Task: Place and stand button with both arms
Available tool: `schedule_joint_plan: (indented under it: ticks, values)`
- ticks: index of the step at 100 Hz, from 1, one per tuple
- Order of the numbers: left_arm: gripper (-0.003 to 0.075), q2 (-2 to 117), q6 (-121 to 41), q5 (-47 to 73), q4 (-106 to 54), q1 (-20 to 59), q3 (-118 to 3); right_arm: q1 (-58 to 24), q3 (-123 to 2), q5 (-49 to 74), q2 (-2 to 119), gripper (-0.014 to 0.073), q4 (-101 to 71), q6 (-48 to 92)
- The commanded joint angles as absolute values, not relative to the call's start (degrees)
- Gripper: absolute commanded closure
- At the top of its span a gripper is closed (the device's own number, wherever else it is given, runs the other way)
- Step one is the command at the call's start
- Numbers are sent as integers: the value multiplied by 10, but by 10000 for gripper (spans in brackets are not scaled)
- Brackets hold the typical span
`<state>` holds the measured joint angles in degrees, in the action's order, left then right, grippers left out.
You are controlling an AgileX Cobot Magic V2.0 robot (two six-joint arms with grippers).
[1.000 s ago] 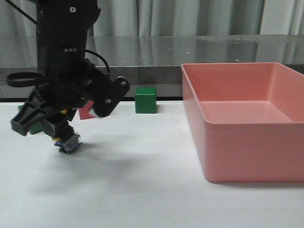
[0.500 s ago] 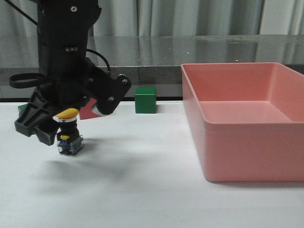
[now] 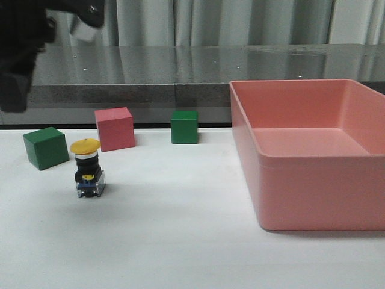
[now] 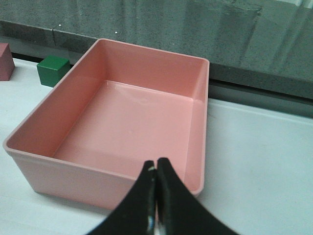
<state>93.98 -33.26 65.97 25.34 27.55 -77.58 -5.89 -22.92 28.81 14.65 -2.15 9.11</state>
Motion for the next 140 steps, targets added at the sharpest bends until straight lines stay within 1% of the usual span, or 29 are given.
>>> schedule_joint_plan:
  ticks: [1, 13, 23, 47, 63, 81, 101, 110, 140]
  values:
    - [737, 870, -292, 645, 191, 231, -793, -54, -244, 243, 151, 707, -22, 93]
    - [740, 814, -296, 581, 104, 171, -779, -54, -244, 243, 151, 707, -22, 93]
    - [740, 749, -296, 493, 62, 141, -737, -54, -244, 243, 151, 707, -22, 93]
    - [740, 549, -296, 248, -66, 129, -507, -54, -244, 243, 151, 707, -22, 93]
    - [740, 422, -296, 161, -125, 129, -340, -54, -244, 243, 151, 707, -22, 93]
    - [740, 286, -296, 116, -145, 129, -207, -54, -244, 243, 151, 707, -22, 93]
    - [740, 185, -296, 86, -159, 129, -139, -54, -244, 243, 151, 707, -22, 93]
    - [740, 168, -296, 88, -165, 129, -134, -54, -244, 243, 151, 707, -22, 93]
    - [740, 168, -296, 86, -169, 129, -134, -54, -244, 243, 151, 707, -22, 93]
